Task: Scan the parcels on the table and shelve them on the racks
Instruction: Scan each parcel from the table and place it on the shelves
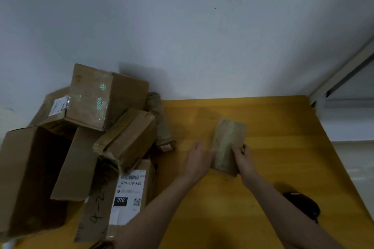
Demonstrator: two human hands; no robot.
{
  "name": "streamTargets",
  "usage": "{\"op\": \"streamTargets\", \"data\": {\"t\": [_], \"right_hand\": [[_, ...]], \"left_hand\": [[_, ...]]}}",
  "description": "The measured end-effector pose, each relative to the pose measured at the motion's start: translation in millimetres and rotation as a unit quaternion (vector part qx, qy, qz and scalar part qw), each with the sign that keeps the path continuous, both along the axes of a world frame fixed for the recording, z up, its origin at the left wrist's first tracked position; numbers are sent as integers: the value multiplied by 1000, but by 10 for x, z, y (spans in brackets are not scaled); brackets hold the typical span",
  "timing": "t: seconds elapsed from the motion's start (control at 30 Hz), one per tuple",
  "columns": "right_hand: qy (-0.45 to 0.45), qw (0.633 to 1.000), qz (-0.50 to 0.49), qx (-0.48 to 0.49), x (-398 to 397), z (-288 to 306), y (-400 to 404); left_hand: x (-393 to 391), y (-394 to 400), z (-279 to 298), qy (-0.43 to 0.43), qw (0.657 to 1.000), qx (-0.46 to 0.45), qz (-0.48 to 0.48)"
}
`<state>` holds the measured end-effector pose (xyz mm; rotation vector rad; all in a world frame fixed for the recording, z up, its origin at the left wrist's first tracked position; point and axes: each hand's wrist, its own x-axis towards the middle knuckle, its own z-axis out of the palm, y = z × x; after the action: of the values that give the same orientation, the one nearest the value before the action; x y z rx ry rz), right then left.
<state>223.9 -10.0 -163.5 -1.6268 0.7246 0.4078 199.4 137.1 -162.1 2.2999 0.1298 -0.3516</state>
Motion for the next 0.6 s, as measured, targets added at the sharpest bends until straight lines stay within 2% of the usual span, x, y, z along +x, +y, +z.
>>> {"op": "streamTargets", "data": {"t": [0.17, 0.33, 0.5, 0.6], "right_hand": [[-17, 997, 21, -79, -76, 67, -189], [6, 996, -13, -89, -116, 84, -365], [46, 998, -2, -32, -223, 116, -671], [57, 998, 14, 32, -312, 150, -907]], "left_hand": [[-132, -307, -25, -30, 998, -14, -62], [-216, -591, 148, -84, 992, -33, -88], [-311, -848, 254, -126, 977, 2, -169], [-340, -892, 315, -137, 977, -1, -160]]}}
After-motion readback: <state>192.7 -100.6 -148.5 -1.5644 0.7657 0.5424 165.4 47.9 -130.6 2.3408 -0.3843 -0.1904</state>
